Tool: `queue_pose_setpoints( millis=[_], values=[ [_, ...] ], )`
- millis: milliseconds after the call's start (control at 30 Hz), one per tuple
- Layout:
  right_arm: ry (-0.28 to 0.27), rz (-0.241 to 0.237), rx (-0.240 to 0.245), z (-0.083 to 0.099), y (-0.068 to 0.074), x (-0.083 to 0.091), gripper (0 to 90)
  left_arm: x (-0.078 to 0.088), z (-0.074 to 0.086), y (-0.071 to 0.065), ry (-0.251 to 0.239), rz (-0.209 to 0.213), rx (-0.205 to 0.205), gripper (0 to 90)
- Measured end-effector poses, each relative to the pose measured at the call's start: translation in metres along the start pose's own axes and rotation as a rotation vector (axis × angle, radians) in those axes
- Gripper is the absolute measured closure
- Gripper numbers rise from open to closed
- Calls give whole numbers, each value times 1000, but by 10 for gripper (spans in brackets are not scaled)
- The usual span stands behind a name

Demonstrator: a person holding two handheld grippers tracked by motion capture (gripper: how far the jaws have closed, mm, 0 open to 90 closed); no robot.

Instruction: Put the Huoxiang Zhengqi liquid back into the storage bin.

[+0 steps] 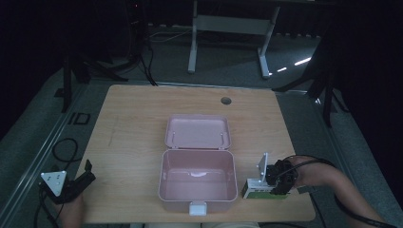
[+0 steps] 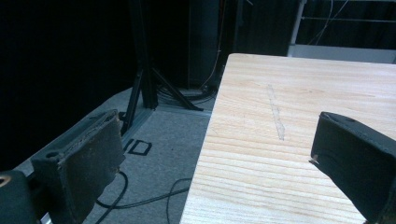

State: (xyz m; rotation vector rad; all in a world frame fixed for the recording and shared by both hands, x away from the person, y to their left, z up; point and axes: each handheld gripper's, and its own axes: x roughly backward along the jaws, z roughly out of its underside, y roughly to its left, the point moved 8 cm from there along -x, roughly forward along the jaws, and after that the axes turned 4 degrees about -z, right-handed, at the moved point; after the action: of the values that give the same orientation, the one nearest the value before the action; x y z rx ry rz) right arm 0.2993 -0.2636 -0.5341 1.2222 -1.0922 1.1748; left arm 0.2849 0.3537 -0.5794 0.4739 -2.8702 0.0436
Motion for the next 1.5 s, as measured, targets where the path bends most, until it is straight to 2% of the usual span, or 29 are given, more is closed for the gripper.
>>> queue_pose_setpoints(
  millis=[167,267,500,667,900,1233,1367,1500],
  values=[
    [13,-18,-29,3,7,3,619,0,0,1,-1,-2,3,26],
    [-2,-26,-54,3,11,9,619,1,0,1,-2,-1,7,26],
    [-2,-10,-55,6,23,29,618,1,-1,1,-7,3,9,26],
    [1,11,-65,8,27,46,619,2,-1,0,-17,14,0,26],
    [-8,17,-65,7,33,69,619,2,-1,0,-21,20,6,26],
    [-4,53,-63,6,32,99,618,2,-1,0,-16,17,8,26],
    [12,58,-78,4,31,113,618,2,-1,1,-16,15,10,26],
    [-5,83,-95,-2,27,130,618,2,-1,1,-15,16,11,26]
  ],
)
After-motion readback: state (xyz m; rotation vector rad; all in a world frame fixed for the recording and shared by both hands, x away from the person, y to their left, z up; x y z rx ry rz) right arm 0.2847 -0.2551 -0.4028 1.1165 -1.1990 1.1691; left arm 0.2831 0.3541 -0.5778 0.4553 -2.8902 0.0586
